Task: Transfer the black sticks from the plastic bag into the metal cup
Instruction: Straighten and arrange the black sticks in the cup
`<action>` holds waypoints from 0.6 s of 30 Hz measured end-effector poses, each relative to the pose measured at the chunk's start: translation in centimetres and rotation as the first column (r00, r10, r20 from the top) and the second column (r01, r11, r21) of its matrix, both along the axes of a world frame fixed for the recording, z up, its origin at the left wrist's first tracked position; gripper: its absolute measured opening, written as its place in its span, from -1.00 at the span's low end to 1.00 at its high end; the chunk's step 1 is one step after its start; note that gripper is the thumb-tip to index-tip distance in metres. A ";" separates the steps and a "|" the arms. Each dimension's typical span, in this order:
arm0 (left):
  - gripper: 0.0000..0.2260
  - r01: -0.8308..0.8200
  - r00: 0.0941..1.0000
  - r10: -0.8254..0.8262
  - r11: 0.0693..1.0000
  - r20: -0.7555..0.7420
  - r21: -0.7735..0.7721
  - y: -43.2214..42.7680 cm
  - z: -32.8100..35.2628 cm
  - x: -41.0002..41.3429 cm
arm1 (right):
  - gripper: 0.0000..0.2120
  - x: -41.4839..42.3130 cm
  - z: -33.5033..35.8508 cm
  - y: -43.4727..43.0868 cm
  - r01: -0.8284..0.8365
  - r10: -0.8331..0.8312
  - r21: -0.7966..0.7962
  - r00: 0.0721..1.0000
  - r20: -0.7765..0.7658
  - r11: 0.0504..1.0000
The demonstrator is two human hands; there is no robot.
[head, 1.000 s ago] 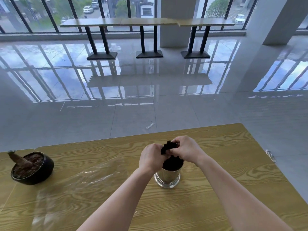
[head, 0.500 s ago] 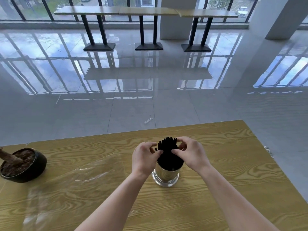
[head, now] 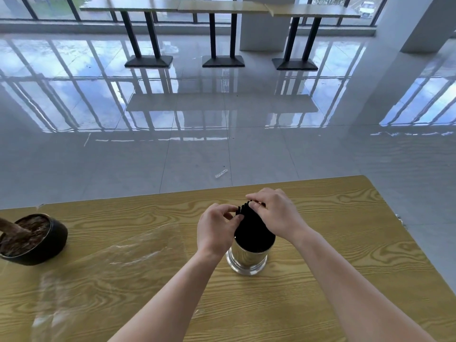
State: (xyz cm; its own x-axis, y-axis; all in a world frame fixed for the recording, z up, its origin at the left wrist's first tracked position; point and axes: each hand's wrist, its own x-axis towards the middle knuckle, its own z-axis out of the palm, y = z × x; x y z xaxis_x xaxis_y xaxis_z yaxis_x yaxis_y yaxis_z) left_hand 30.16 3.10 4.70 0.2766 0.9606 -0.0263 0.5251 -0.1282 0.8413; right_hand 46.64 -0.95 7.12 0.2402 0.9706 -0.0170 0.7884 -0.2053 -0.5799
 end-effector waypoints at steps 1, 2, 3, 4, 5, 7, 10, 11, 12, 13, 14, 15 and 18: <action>-0.88 -0.006 1.000 0.006 1.000 0.013 -0.002 0.0 0.0 0.0 | -0.75 -0.1 0.0 0.1 0.002 -0.002 0.014 1.000 0.000 1.000; -0.90 -0.013 1.000 0.013 1.000 0.025 -0.007 0.1 0.0 0.0 | -0.77 -0.2 0.0 0.1 0.011 -0.011 0.031 1.000 -0.005 0.999; -0.91 -0.017 0.999 0.017 1.000 0.032 -0.010 0.1 0.1 0.0 | -0.78 -0.3 0.1 0.2 0.023 -0.023 0.043 1.000 -0.013 0.999; -0.92 -0.019 0.999 0.019 1.000 0.033 -0.011 0.1 0.1 0.1 | -0.80 -0.3 0.1 0.3 0.035 -0.034 0.050 0.999 -0.023 0.998; -0.93 -0.021 0.999 0.021 1.000 0.035 -0.009 0.1 0.1 0.1 | -0.81 -0.3 0.1 0.3 0.045 -0.043 0.054 0.999 -0.034 0.998; -0.96 -0.026 0.998 0.026 1.000 0.050 -0.005 0.1 0.0 0.2 | -0.82 -0.1 0.1 0.2 0.059 -0.056 0.058 0.997 -0.054 0.997; -0.97 -0.016 0.998 0.017 1.000 0.058 -0.011 0.1 -0.2 0.2 | -0.81 0.4 0.1 0.0 0.062 -0.057 0.059 0.996 -0.074 0.996; -0.97 -0.013 0.998 0.013 1.000 0.056 -0.011 0.1 -0.2 0.2 | -0.80 0.5 0.1 -0.1 0.056 -0.051 0.059 0.995 -0.081 0.997; -0.97 -0.011 0.999 0.012 1.000 0.053 -0.008 0.1 -0.2 0.2 | -0.79 0.6 0.1 -0.2 0.051 -0.046 0.061 0.995 -0.084 0.997; -0.97 -0.010 0.999 0.010 1.000 0.048 -0.004 0.0 -0.2 0.2 | -0.78 0.7 0.2 -0.2 0.046 -0.040 0.066 0.996 -0.082 0.997; -0.97 -0.009 0.999 0.009 1.000 0.045 -0.001 0.0 -0.1 0.2 | -0.78 0.8 0.3 -0.2 0.038 -0.032 0.074 0.996 -0.080 0.996; -0.97 -0.007 0.999 0.007 1.000 0.044 0.001 -0.1 -0.1 0.2 | -0.76 0.9 0.3 -0.2 0.025 -0.019 0.080 0.996 -0.082 0.997; -0.96 -0.011 0.999 0.010 1.000 0.041 0.015 -0.1 0.1 0.3 | -0.60 1.2 0.5 -0.7 -0.027 0.032 0.058 0.995 -0.094 0.998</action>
State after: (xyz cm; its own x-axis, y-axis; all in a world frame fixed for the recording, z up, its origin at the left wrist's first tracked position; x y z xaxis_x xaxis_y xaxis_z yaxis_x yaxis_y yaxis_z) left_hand 30.47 2.99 4.80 0.2670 0.9637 -0.0008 0.4919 -0.1356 0.8601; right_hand 47.81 -1.67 7.64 0.2114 0.9773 0.0166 0.7343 -0.1476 -0.6626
